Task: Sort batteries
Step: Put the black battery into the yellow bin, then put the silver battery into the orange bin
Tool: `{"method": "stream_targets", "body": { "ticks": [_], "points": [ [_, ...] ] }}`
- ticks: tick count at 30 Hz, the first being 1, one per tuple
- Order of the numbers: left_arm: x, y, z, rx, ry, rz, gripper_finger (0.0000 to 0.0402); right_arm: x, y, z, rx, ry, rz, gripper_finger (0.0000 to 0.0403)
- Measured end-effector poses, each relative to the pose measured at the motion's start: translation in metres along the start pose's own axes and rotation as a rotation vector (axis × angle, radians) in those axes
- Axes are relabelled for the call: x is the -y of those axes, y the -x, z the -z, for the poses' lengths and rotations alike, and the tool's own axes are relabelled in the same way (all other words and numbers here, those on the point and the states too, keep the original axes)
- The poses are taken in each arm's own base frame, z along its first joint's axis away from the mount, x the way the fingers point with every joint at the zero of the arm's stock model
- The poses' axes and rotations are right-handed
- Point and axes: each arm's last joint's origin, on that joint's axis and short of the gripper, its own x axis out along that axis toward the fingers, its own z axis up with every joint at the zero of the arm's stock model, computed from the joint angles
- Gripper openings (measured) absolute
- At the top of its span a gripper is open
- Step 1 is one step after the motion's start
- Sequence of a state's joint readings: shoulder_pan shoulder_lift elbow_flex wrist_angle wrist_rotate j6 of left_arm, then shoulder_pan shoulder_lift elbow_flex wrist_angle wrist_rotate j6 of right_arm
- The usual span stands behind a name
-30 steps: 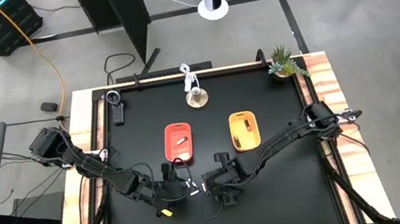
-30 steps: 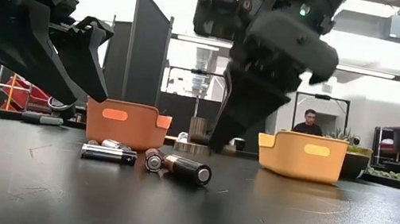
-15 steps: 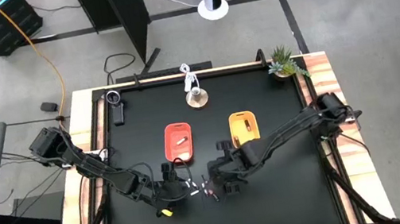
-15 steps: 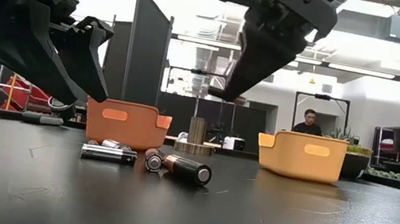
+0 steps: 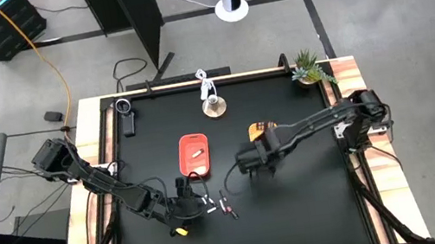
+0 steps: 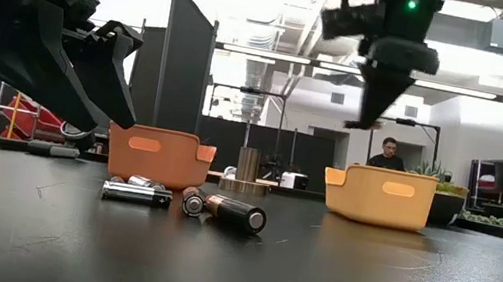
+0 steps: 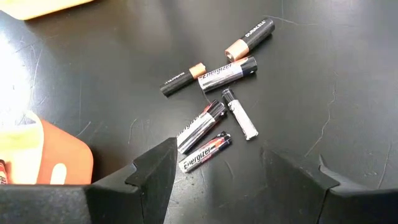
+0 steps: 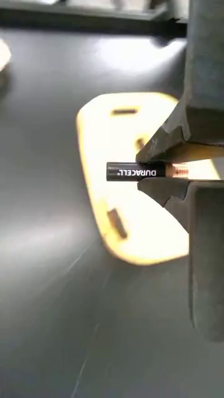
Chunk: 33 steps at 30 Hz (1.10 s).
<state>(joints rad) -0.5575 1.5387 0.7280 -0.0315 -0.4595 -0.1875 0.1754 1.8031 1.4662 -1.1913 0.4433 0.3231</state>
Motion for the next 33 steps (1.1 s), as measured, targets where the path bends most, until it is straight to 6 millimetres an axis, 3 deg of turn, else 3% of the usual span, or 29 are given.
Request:
{"method": "stream_targets", "body": {
  "ticks": [8, 14, 20, 27, 33],
  "points": [
    [0.000, 0.000, 0.000, -0.006, 0.021, 0.029, 0.0224, 0.021, -0.018, 0.010, -0.145, -0.057, 0.054, 0.0057],
    [0.000, 0.000, 0.000, -0.006, 0.020, 0.027, 0.0224, 0.028, -0.041, 0.019, -0.210, -0.075, 0.065, 0.0156],
    [0.000, 0.000, 0.000, -0.005, -0.009, 0.026, 0.0224, 0.025, -0.044, 0.017, -0.169, -0.037, 0.048, 0.0246],
    [-0.002, -0.002, 0.001, -0.026, -0.174, 0.057, 0.0224, 0.015, -0.023, 0.013, -0.009, 0.000, 0.005, 0.0248],
    [-0.019, -0.009, 0.001, -0.059, -0.151, 0.030, 0.0224, 0.002, -0.004, 0.014, 0.106, 0.007, -0.027, 0.0238]
  ]
}}
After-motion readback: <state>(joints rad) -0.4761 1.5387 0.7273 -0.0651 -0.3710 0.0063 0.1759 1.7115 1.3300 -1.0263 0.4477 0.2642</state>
